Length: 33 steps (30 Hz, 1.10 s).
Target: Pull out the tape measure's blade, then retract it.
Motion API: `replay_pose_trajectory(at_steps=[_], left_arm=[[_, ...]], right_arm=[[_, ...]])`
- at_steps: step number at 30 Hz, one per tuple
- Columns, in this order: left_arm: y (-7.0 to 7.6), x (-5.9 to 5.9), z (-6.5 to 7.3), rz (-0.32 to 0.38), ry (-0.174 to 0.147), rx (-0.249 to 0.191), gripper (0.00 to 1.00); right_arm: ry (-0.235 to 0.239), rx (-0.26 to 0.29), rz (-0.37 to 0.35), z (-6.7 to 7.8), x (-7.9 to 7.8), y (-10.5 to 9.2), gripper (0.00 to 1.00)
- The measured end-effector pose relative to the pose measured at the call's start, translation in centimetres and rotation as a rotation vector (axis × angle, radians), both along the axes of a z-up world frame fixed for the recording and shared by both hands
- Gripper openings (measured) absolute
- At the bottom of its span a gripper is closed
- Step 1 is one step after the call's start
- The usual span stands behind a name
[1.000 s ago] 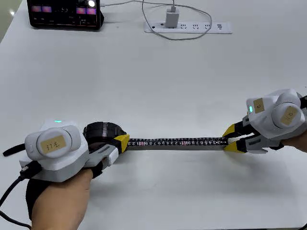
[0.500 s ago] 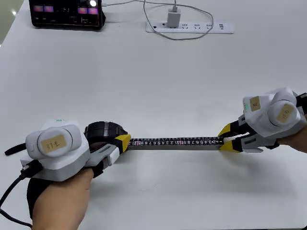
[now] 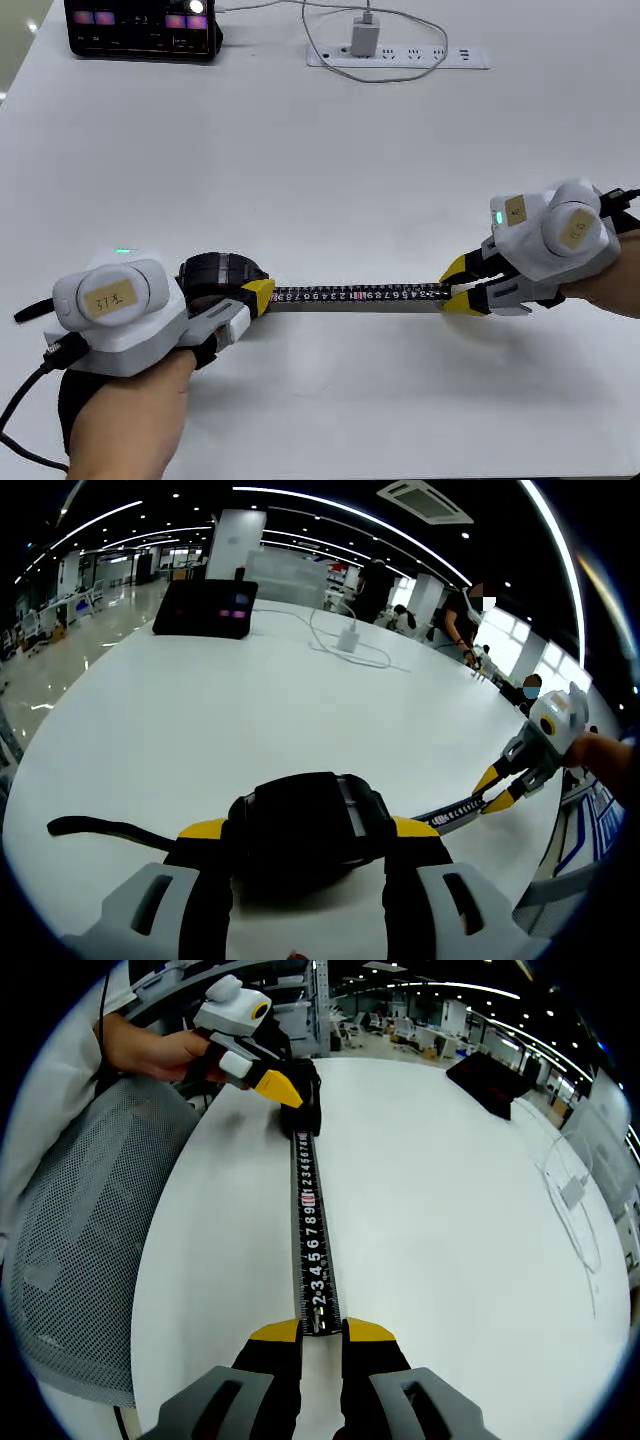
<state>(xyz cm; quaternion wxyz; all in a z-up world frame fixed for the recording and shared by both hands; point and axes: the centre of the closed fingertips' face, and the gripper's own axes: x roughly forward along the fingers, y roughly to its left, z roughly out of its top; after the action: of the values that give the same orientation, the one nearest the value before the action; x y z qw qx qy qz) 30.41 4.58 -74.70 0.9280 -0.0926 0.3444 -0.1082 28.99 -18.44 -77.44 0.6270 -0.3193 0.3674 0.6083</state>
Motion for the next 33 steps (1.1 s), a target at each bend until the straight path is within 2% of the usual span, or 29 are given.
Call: replay_pose_trajectory(at_steps=[33], left_arm=[[0.1,0.1,0.0,0.003,-0.003,-0.018,0.56]], right_arm=[[0.024,0.045,0.013,-0.2,0.1,3.0,0.11]])
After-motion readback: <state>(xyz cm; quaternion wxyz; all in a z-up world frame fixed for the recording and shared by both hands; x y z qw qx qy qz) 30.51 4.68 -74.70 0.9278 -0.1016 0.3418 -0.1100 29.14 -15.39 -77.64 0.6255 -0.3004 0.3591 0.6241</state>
